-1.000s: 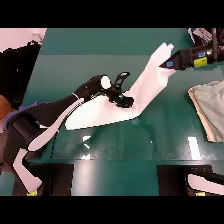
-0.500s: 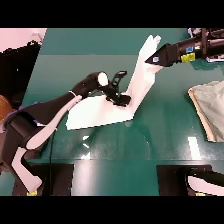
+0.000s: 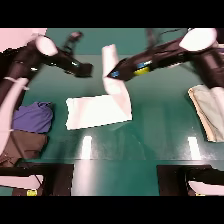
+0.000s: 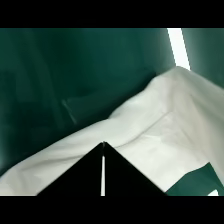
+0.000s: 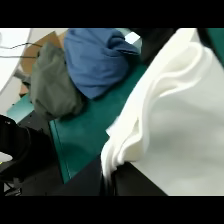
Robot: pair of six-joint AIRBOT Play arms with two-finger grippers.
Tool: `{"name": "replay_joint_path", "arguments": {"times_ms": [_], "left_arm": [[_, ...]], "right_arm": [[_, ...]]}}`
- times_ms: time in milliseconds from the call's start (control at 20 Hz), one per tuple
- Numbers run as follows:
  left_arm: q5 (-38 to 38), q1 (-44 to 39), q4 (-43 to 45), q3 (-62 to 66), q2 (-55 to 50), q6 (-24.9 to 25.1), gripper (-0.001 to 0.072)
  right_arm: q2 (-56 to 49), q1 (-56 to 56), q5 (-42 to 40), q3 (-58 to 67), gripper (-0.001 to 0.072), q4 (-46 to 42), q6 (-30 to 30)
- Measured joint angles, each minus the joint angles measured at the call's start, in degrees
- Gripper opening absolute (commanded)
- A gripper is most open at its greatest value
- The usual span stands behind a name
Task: Fold the shirts.
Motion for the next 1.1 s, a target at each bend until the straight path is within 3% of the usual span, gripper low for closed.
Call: {"name": "replay_joint_path", "arguments": {"times_ms": [100,200,300,450,850,900,950,1000,1100], "left_arm": [[-0.7,4.0,0.9,0.0,4.3,0.5,0.0023],[-1.3,7.4,1.6,0.0,7.8,0.8,0.0023],[-2.0,10.0,2.1,0.0,10.6,1.0,0.0024],[-3.9,12.1,2.3,0.0,12.8,1.5,0.0023],[-8.2,13.4,2.3,0.0,14.1,2.2,0.0023],[-8.3,13.4,2.3,0.0,14.1,2.2,0.0023],[-8.4,13.4,2.3,0.0,14.2,2.2,0.0023],[-8.5,13.4,2.3,0.0,14.2,2.3,0.0023],[-8.7,13.4,2.3,0.0,14.2,2.3,0.0023]], "right_arm": [[-5.7,5.7,-3.8,3.9,0.05,0.3,-1.6],[-11.4,9.9,-5.7,8.9,0.0518,0.5,-2.6],[-15.6,12.2,-4.9,13.4,0.0445,0.5,-3.0],[-17.2,11.5,-1.6,14.8,0.0445,-0.9,-2.3],[-6.1,-7.2,3.1,-7.5,0.0447,-10.4,5.2],[-4.5,-10.4,2.8,-11.5,0.0466,-10.8,6.4],[-3.3,-13.1,2.5,-14.9,0.0606,-10.9,7.2],[-2.4,-15.5,2.2,-18.1,0.0636,-10.9,7.8],[-1.5,-19.6,1.6,-23.9,0.0622,-9.8,8.8]]}}
